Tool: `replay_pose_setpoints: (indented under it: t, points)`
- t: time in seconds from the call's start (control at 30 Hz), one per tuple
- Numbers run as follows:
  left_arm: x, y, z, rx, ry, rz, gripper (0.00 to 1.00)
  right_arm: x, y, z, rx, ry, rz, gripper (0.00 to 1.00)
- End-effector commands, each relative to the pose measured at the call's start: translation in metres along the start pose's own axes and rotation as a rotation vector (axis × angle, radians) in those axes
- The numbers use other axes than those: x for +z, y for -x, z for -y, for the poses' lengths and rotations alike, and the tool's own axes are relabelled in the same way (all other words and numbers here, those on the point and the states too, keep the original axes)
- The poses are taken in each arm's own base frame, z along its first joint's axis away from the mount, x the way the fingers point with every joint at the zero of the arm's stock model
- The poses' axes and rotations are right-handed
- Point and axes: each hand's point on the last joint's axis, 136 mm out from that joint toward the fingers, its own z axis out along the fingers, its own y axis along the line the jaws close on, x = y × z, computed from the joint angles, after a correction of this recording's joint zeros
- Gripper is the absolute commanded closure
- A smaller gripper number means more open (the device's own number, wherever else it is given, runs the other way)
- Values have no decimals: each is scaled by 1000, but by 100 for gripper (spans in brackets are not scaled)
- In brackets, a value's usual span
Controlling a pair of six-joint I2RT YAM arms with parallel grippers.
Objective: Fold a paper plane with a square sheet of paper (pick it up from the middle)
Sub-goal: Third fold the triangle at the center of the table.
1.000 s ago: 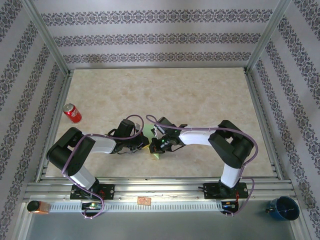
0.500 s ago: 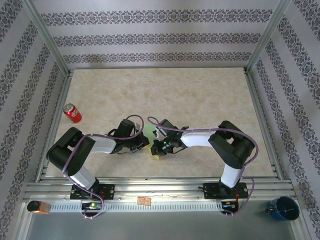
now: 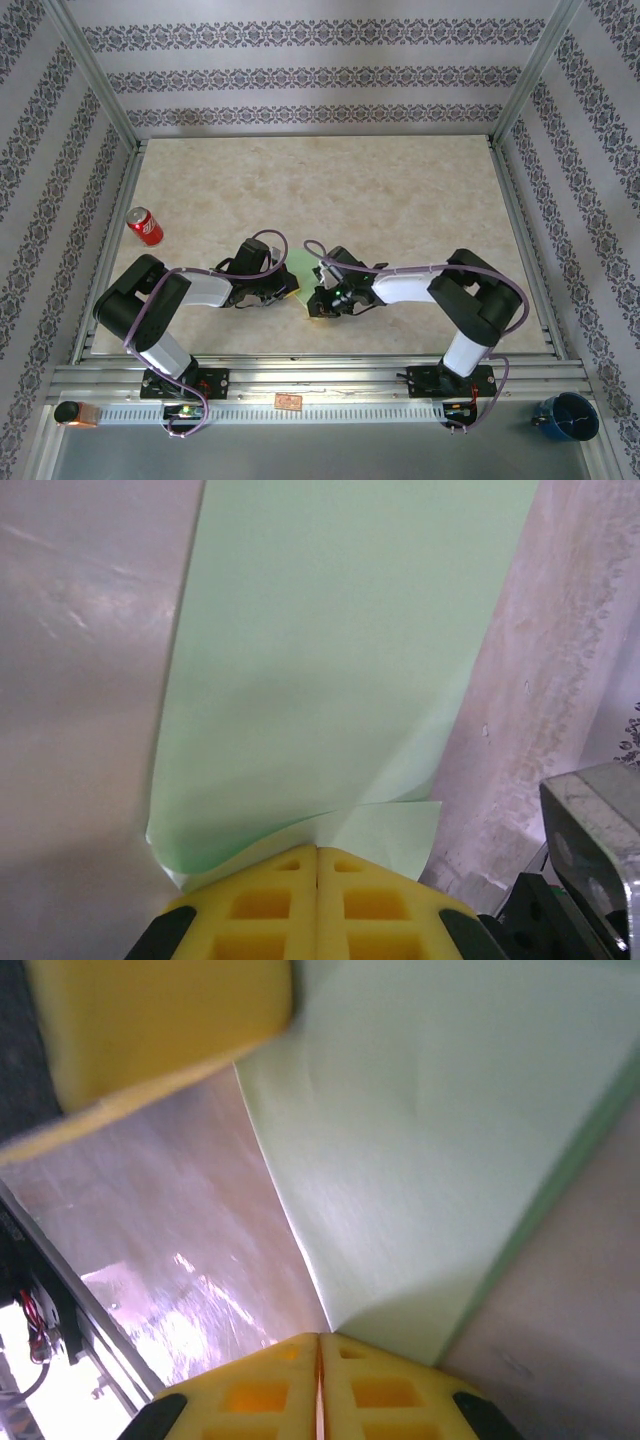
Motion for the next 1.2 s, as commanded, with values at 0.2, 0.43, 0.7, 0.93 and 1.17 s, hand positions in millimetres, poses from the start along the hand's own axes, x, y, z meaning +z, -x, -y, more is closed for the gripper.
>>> replay_pose_setpoints:
  t: [0.2, 0.43, 0.7, 0.93, 1.17]
  points:
    - [5, -8, -32, -24, 97, -2, 100, -13, -35, 10, 19, -16, -51, 87]
    - [3, -6, -27, -22, 83, 10, 100, -46, -5, -35, -29, 91, 74, 87]
    - [0, -6, -23, -23, 69, 17, 100, -23, 25, -28, 65, 51, 64, 88]
    - [-3, -7, -25, -40, 61, 38, 100, -1, 35, -25, 87, 45, 18, 88]
    - [-6, -6, -20, -41, 54, 54, 100, 5, 24, -6, 110, 2, -11, 88]
